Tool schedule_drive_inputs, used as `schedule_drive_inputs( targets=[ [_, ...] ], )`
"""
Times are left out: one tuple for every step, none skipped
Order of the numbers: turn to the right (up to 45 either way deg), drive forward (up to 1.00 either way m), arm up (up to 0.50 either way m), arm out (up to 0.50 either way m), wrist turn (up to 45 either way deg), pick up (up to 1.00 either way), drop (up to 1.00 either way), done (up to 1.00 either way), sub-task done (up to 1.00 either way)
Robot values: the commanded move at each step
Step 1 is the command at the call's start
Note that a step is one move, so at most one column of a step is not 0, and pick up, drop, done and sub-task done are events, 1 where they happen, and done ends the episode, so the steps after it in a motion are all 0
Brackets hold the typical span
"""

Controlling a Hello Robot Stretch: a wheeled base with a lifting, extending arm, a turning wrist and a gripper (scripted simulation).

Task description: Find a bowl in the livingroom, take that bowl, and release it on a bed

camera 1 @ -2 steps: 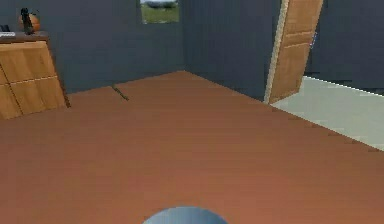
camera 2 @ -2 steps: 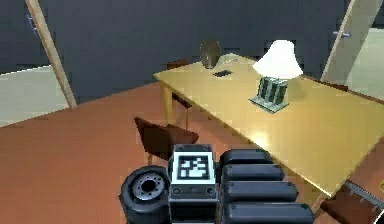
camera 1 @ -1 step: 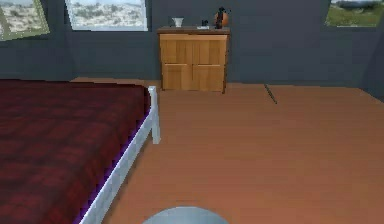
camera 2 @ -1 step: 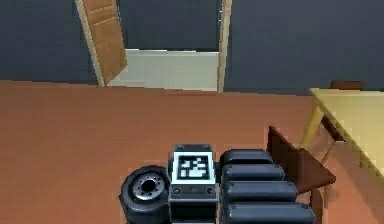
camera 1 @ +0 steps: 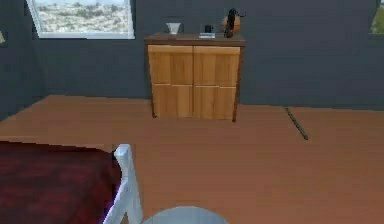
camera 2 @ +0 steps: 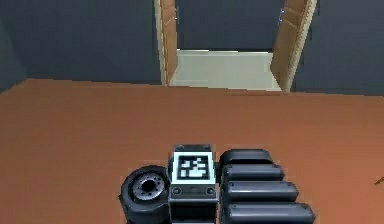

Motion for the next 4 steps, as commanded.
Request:
schedule_drive_inputs(
  targets=[
    [0.0,1.0,0.0,0.0,0.0,0.0,0.0,0.0,0.0],
    [12.0,0.0,0.0,0.0,0.0,0.0,0.0,0.0,0.0],
    [0.0,0.2,0.0,0.0,0.0,0.0,0.0,0.0,0.0],
    [-45.0,0.0,0.0,0.0,0.0,0.0,0.0,0.0,0.0]
  ],
)
